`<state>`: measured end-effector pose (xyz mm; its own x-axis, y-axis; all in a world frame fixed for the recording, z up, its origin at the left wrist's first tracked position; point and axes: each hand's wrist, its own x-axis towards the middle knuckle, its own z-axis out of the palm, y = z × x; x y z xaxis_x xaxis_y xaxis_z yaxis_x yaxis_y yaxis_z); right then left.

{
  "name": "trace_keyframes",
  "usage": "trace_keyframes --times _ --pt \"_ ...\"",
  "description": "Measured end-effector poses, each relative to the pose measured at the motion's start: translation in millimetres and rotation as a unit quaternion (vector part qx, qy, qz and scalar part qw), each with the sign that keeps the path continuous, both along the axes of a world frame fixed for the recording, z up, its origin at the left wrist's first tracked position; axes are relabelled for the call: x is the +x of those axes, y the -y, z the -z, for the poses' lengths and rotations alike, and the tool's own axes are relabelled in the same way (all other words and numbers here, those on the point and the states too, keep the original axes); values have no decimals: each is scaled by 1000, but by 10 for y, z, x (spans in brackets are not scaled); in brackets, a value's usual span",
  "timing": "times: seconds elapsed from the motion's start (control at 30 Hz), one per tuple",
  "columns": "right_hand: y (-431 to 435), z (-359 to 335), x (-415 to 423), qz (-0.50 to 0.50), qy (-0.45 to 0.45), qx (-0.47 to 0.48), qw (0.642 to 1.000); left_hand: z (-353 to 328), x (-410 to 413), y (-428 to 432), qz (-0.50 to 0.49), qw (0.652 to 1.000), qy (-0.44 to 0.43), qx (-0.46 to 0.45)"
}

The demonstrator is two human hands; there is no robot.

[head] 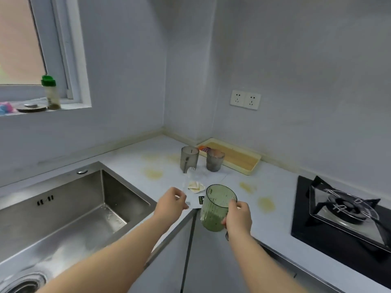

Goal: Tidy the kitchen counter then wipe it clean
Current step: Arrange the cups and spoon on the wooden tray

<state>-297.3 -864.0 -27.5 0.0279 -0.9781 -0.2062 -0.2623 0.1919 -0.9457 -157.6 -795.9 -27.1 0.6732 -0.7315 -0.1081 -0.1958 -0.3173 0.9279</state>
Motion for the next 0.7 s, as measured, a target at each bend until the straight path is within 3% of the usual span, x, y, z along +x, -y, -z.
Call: trace_keyframes --times 0.33,0.7 --pt "1386 39 449 62 -38 41 997 107 680 1500 95 994 -21 56" --pt "2172 276 612 92 -28 72 993 241 801 2160 107 990 -34 84"
